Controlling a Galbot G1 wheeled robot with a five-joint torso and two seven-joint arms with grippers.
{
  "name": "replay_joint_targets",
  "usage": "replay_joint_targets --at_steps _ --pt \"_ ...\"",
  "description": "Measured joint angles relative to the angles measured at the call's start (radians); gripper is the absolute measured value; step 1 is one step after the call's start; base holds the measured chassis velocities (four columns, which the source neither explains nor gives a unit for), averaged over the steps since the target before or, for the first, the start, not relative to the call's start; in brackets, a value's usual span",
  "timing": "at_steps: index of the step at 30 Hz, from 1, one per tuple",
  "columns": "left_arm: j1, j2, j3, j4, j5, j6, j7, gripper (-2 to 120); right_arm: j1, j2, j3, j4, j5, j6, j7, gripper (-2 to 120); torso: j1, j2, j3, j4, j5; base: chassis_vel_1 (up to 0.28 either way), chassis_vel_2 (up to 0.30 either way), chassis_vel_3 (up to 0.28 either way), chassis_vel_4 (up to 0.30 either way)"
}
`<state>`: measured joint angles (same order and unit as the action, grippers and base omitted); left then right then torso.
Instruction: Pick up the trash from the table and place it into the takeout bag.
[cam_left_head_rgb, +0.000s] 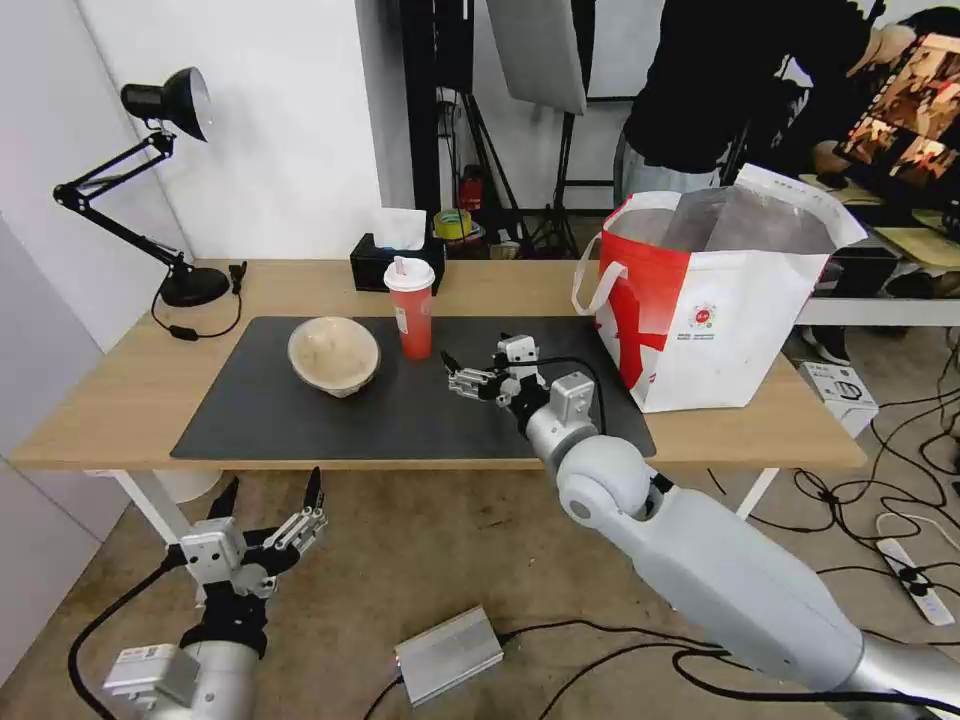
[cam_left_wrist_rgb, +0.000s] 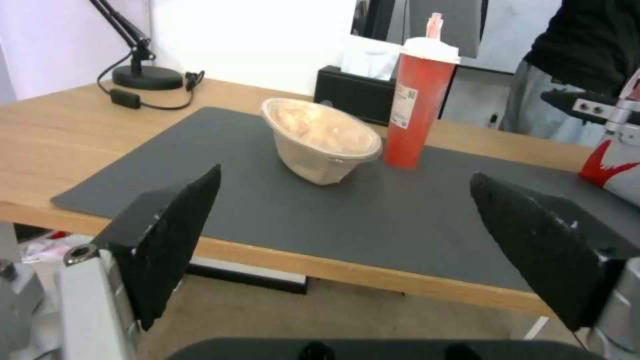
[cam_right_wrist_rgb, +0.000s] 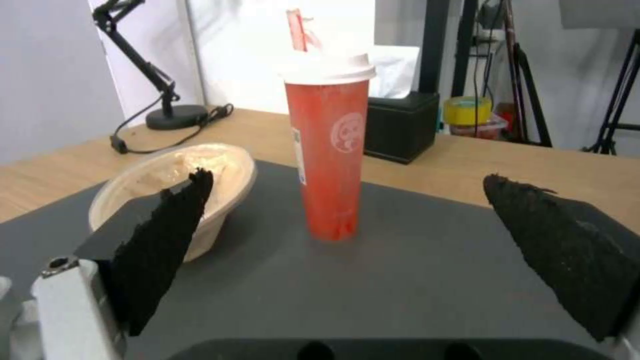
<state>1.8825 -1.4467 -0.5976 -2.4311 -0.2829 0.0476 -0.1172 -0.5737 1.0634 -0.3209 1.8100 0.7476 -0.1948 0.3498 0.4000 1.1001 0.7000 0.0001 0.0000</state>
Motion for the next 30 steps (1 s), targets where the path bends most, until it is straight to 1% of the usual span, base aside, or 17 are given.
replay_joint_targets --at_steps 7,16,27,30 --pt "0.001 -0.002 0.001 -0.001 0.002 0.000 0.000 100 0.013 0.024 -0.006 -0.022 -0.002 -0.002 0.000 100 0.000 0.000 0.000 -0.0001 0.0000 0.000 0.000 0.000 0.000" --pt "0.000 -0.002 -0.003 -0.001 0.003 0.000 0.000 100 0.048 0.076 -0.026 -0.066 -0.015 -0.011 -0.003 100 0.000 0.000 0.000 0.0000 -0.0001 0.000 0.000 0.000 0.000" --pt "-0.004 -0.001 -0.002 0.003 0.002 0.000 0.000 100 0.076 0.108 -0.035 -0.114 -0.021 -0.021 -0.006 100 0.000 0.000 0.000 -0.0001 -0.0001 0.000 0.000 0.000 0.000" --pt "-0.006 -0.001 -0.001 0.007 0.002 0.000 0.000 100 0.094 0.119 -0.038 -0.145 -0.022 -0.025 -0.010 100 0.000 0.000 0.000 -0.0001 0.0000 0.000 0.000 0.000 0.000"
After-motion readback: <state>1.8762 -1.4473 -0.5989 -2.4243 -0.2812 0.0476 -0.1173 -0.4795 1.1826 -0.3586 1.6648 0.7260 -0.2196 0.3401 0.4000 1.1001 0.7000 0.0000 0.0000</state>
